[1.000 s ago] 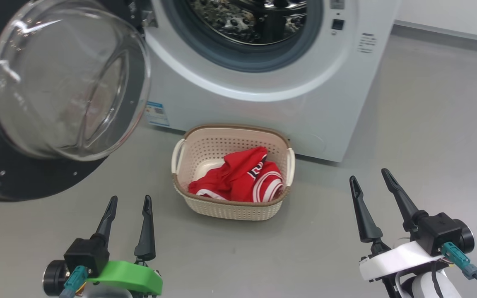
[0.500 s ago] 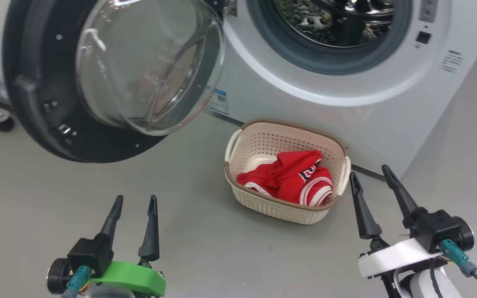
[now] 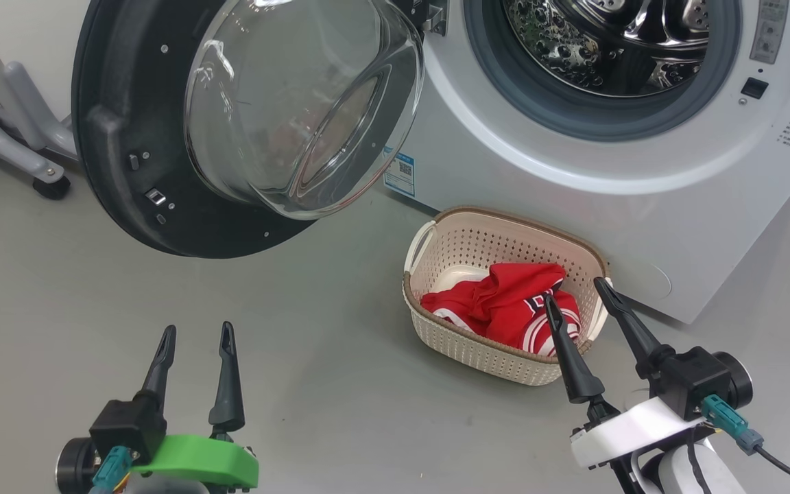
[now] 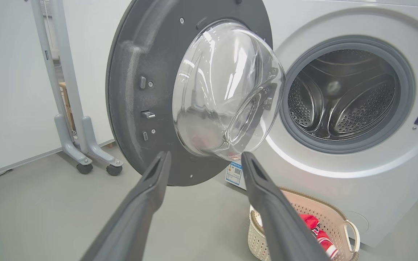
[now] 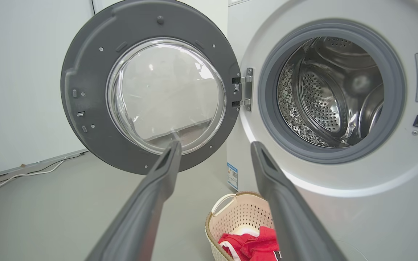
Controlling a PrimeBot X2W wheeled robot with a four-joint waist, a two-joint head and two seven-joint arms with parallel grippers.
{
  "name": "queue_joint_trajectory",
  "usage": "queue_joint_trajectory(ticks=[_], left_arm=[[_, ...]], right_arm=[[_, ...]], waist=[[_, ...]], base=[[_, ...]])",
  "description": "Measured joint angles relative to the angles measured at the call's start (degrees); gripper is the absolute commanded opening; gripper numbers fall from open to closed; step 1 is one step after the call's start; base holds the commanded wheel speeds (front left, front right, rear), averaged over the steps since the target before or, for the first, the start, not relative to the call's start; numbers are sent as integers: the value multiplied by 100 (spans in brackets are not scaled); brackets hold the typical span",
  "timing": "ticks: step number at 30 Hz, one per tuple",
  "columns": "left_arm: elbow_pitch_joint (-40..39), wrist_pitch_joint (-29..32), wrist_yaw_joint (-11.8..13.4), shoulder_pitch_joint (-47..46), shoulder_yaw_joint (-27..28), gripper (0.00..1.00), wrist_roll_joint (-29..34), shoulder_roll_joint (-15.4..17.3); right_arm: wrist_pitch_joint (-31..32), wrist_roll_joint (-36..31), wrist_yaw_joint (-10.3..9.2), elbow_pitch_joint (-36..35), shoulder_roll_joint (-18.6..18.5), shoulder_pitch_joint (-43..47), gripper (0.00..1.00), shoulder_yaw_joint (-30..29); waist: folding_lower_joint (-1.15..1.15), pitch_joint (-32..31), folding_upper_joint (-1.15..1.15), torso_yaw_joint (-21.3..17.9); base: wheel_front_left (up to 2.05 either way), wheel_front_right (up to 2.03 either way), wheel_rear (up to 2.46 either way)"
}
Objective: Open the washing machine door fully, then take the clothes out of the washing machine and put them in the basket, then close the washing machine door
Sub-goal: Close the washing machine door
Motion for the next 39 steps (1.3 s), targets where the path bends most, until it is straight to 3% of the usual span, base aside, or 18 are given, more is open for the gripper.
queue_joint_trajectory(ticks=[39], left_arm=[[-134, -1, 18, 81, 9, 100, 31, 2]], right_arm=[[0, 11, -8, 90, 9, -16, 100, -37]], waist=[[0, -65, 0, -35]], base=[[0, 0, 0]])
